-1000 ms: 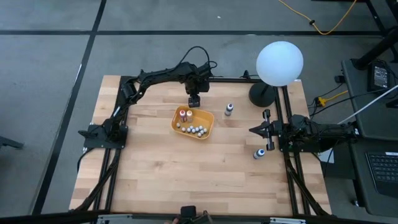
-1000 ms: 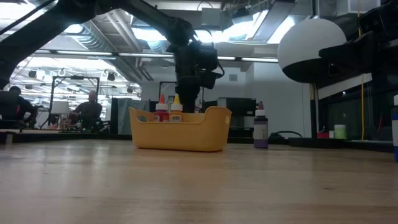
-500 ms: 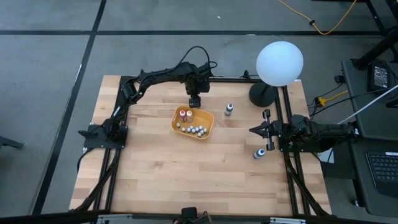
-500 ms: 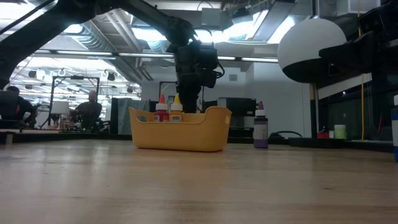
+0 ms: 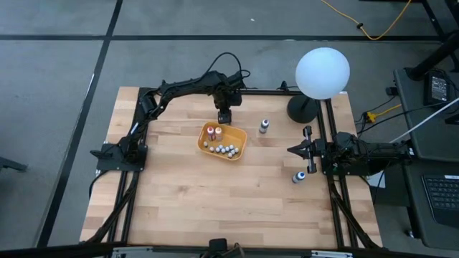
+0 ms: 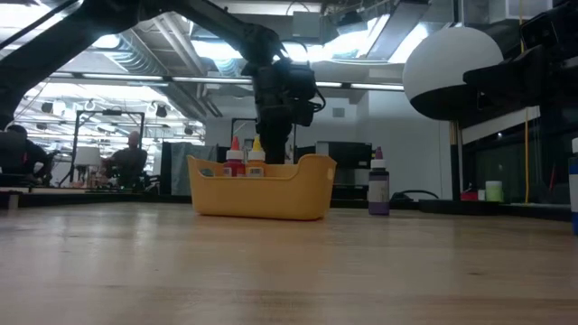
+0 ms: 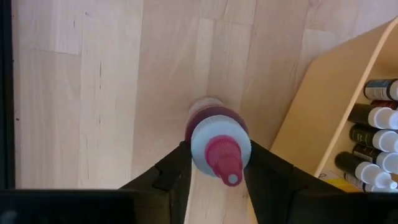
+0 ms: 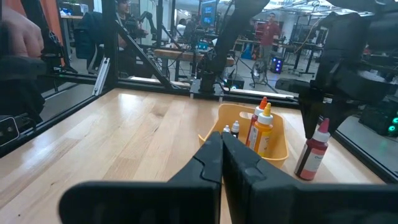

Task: Pick & Place food coloring
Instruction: Put the large red food coloring bottle into the yellow bin

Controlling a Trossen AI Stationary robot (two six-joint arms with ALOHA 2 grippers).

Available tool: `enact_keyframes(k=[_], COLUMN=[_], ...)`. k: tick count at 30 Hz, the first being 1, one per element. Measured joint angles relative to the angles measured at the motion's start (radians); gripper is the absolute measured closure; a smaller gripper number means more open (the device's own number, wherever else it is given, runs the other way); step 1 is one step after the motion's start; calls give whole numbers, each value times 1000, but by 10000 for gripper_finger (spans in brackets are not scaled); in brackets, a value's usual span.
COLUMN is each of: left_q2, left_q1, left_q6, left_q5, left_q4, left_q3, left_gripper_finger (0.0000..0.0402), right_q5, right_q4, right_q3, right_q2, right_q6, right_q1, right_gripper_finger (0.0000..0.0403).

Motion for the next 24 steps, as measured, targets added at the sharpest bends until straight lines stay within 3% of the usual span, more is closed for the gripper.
enact_keyframes(k=[17,24], left_q2=[0,0], left_q1=[0,-3], left_q6=[-12,-12], left_q5=[8,15], left_q4=[0,-1], left_q3=[0,-1], left_gripper_finger=[284,239], right_q5=[0,0], right_q4=[0,0], right_q3=[0,0], right_q2=[0,0], right_q6=[0,0], right_q1=[0,0], right_gripper_finger=[395,395])
